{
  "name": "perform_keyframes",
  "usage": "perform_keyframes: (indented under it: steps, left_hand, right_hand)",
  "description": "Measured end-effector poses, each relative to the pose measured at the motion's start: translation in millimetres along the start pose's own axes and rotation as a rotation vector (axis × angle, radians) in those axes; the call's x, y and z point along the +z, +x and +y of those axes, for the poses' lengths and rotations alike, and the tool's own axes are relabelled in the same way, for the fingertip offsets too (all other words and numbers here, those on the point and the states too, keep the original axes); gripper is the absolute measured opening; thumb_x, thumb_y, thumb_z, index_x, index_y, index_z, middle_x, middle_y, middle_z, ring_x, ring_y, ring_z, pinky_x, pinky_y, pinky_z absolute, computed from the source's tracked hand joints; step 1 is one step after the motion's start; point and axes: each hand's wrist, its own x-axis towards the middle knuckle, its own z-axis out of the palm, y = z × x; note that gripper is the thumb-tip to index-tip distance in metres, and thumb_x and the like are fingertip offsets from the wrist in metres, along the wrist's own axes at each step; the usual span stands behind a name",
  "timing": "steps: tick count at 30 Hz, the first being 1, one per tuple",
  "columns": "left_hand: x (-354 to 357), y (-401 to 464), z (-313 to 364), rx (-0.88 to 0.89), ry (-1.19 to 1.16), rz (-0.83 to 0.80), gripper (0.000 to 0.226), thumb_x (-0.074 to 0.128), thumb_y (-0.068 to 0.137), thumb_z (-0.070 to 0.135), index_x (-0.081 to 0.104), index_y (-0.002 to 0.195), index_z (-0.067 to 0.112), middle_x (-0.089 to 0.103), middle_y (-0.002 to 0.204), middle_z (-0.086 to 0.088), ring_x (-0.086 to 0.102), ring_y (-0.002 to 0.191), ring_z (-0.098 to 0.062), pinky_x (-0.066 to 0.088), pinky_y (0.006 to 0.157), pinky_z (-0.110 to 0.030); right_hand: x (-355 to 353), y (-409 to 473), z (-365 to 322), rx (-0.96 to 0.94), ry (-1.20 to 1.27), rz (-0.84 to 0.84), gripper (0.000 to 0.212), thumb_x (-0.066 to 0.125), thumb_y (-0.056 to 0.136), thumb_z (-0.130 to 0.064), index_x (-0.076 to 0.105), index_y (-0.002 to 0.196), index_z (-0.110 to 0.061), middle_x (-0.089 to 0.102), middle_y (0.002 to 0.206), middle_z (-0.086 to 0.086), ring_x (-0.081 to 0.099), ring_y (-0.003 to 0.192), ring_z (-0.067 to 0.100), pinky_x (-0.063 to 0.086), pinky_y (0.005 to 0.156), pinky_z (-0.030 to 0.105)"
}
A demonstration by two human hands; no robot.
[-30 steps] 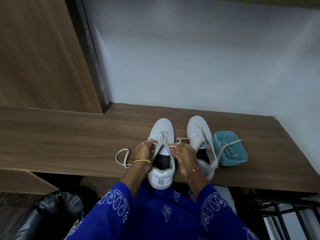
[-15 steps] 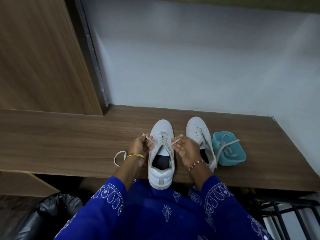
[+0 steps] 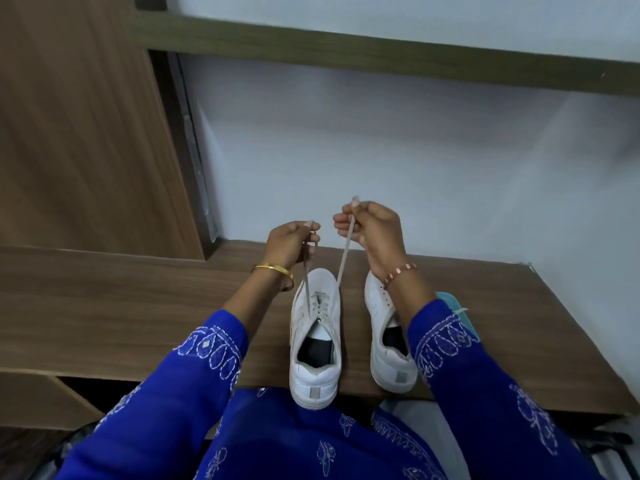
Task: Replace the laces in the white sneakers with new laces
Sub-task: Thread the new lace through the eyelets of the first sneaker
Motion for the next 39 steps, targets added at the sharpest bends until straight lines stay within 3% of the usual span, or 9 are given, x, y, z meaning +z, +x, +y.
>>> perform_keyframes:
  steps: [7,11,14,17,21,24,28,33,39]
  left_hand:
    - [14,-8,34,0.063,0.494,-0.323,0.03,0.045,0.09,0.006,0.065,0.07,0.016,0.057,0.053,0.011,0.034,0.049,-0.012,0.029,0.048,-0.022]
    - [13,-10,31,0.113,0.563,-0.315,0.029,0.054,0.091,0.018,0.06,0.063,0.011,0.054,0.059,0.003,0.037,0.05,-0.01,0.032,0.047,-0.019]
    - [7,-2,24,0.126,0.497,-0.234,0.035,0.051,0.094,0.019,0.058,0.061,0.011,0.057,0.071,-0.009,0.036,0.047,-0.01,0.031,0.046,-0.02]
    - [4,5,21,0.123,0.437,-0.176,0.032,0.05,0.094,0.018,0.062,0.065,0.011,0.053,0.066,-0.009,0.035,0.039,-0.005,0.028,0.044,-0.02]
    - [8,7,18,0.091,0.352,-0.118,0.034,0.048,0.095,0.016,0.065,0.065,0.015,0.05,0.054,0.0,0.034,0.032,-0.003,0.027,0.039,-0.016]
    - [9,5,18,-0.01,0.205,-0.089,0.03,0.049,0.095,0.016,0.065,0.071,0.01,0.057,0.055,0.0,0.037,0.031,-0.007,0.031,0.039,-0.017]
    - [3,5,22,-0.264,-0.063,-0.255,0.026,0.041,0.098,0.018,0.061,0.083,0.012,0.068,0.06,0.005,0.039,0.03,-0.004,0.035,0.037,-0.013]
    - [-3,7,17,-0.408,-0.266,-0.336,0.026,0.036,0.098,0.017,0.055,0.082,0.012,0.065,0.057,0.005,0.036,0.029,-0.003,0.031,0.035,-0.012]
    - [-11,8,25,0.01,0.313,-0.473,0.032,0.038,0.099,0.014,0.057,0.072,0.009,0.058,0.049,0.005,0.049,0.037,-0.007,0.04,0.046,-0.018]
  right_hand:
    - [19,19,-43,-0.271,-0.363,-0.155,0.018,0.052,0.092,-0.007,0.067,0.084,-0.001,0.067,0.081,0.01,0.063,0.072,0.014,0.052,0.071,0.022]
    - [16,27,-35,-0.215,-0.499,-0.157,0.026,0.051,0.094,-0.015,0.069,0.088,0.002,0.069,0.085,0.013,0.061,0.068,0.012,0.047,0.065,0.015]
    - [0,22,-24,0.059,-0.518,-0.225,0.036,0.044,0.097,-0.032,0.068,0.084,-0.009,0.066,0.079,0.006,0.057,0.068,0.014,0.045,0.067,0.024]
    - [-19,10,-7,0.199,-0.563,-0.315,0.028,0.047,0.096,-0.03,0.064,0.078,-0.016,0.062,0.077,0.0,0.055,0.071,0.012,0.044,0.066,0.024]
    - [-28,1,-4,0.167,-0.538,-0.313,0.028,0.051,0.093,-0.022,0.059,0.067,-0.017,0.066,0.076,0.001,0.059,0.075,0.011,0.043,0.066,0.023]
    - [-27,-5,-17,0.103,-0.474,-0.243,0.031,0.051,0.094,-0.022,0.054,0.065,-0.012,0.06,0.062,0.004,0.057,0.059,0.014,0.043,0.057,0.02]
    - [-19,-22,-23,0.033,-0.542,-0.367,0.026,0.053,0.091,-0.012,0.059,0.065,-0.01,0.049,0.046,-0.001,0.046,0.039,0.005,0.044,0.049,0.014]
    - [-18,-28,2,0.175,-0.719,-0.501,0.028,0.056,0.092,-0.02,0.065,0.078,0.003,0.059,0.052,0.001,0.052,0.036,0.002,0.042,0.042,0.011]
    - [-22,-10,21,0.262,-0.473,-0.282,0.024,0.046,0.097,-0.022,0.061,0.08,-0.012,0.062,0.079,0.005,0.058,0.068,0.013,0.053,0.06,0.023]
